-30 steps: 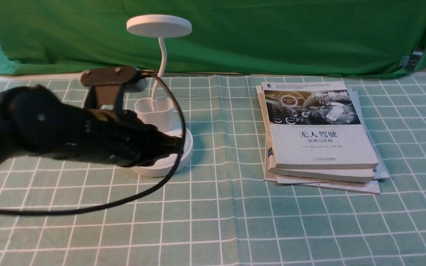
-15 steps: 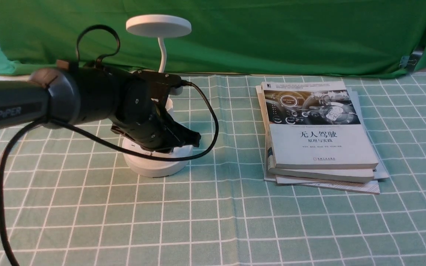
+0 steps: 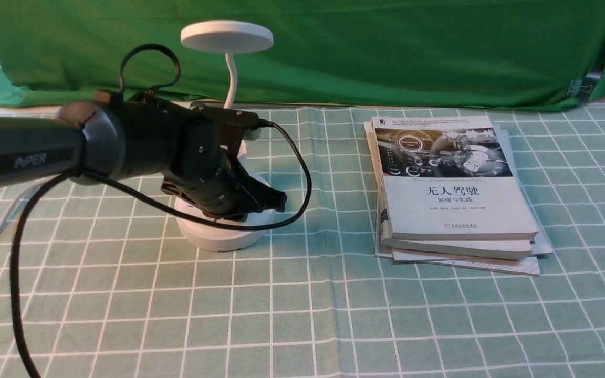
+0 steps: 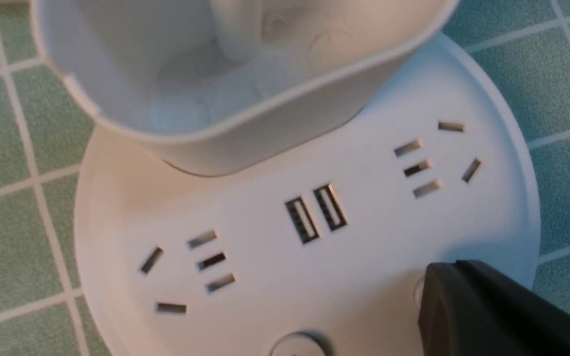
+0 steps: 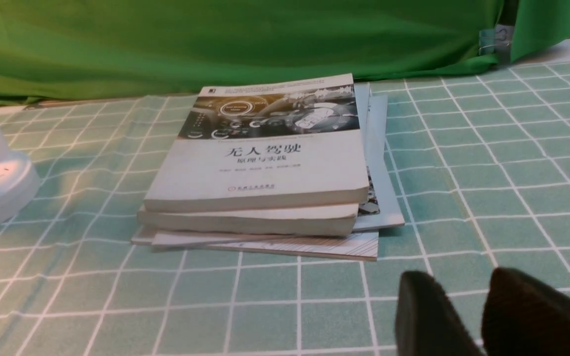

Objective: Turn on the table lamp.

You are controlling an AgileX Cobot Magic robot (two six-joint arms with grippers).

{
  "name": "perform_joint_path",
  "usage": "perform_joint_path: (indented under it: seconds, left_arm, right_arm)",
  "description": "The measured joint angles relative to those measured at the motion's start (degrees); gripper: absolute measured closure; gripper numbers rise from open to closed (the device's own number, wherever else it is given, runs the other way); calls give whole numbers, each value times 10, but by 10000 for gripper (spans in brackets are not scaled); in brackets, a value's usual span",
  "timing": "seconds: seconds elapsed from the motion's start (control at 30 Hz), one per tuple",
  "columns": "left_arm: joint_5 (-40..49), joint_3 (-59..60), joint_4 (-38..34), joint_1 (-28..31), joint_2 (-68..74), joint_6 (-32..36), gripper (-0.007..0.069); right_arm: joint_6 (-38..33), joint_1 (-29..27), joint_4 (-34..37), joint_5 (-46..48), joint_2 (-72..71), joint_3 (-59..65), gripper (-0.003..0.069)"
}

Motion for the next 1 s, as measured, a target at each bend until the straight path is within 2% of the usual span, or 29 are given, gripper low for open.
perform_joint_path:
  seconds: [0.5,0.67,0.83,1.0]
  left_arm:
    - [10,-6,-7,0,-5,-6,623]
    - [84,4,-52,-15,-87,-6,623]
    - [155,62,-97,-70,-178,7,623]
    - [140,169,-136,-153,-311,9,623]
  right_arm:
    - [0,0,0,0,0,0,419]
    - [0,0,0,0,0,0,419]
    - [0,0,0,-1,0,0,419]
    - [0,0,0,-1,0,0,419]
